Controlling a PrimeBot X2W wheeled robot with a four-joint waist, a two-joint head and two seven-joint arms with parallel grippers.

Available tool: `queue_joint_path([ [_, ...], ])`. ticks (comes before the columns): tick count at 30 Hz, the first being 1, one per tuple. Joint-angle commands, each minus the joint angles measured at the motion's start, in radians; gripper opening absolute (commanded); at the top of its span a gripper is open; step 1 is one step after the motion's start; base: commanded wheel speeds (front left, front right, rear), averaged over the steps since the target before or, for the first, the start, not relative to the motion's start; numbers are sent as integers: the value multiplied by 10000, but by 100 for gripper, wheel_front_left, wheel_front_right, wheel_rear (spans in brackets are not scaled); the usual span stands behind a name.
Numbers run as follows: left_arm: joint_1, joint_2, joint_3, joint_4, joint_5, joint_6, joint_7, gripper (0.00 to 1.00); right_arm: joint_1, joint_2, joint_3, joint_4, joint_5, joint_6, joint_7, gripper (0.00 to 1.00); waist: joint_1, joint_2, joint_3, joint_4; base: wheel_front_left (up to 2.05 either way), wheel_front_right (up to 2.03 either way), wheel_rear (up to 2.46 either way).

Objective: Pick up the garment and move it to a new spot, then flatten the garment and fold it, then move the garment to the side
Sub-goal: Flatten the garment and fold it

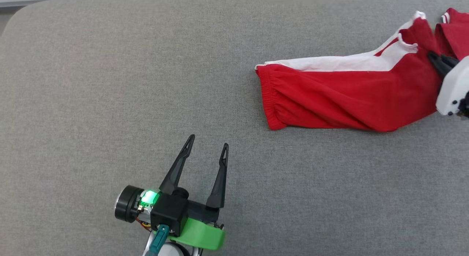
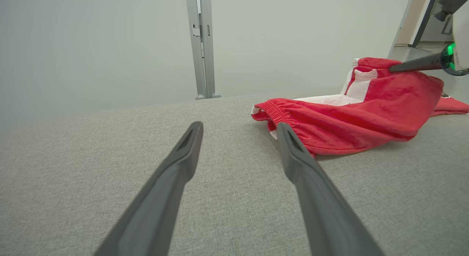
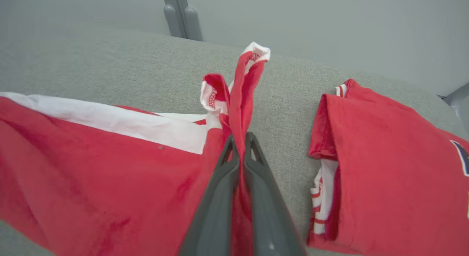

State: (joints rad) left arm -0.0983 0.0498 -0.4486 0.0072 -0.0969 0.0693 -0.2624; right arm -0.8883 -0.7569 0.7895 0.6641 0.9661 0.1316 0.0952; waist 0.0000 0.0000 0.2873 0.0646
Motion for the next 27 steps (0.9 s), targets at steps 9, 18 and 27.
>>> queue_joint_path([
  [9,325,18,12,8,-58,15,-29,100,-207,827,-46,-1373,-272,-21,650,0,0,0,-540,166,0,0,0],
  [18,376,18,-123,-30,-224,127,-29,100,122,1815,-327,-2310,-596,-21,1059,0,0,0,-584,499,0,0,0],
  [27,170,18,-293,-66,-359,188,-29,100,504,3006,-523,-2651,-892,-19,1326,0,0,0,-348,792,0,0,0],
])
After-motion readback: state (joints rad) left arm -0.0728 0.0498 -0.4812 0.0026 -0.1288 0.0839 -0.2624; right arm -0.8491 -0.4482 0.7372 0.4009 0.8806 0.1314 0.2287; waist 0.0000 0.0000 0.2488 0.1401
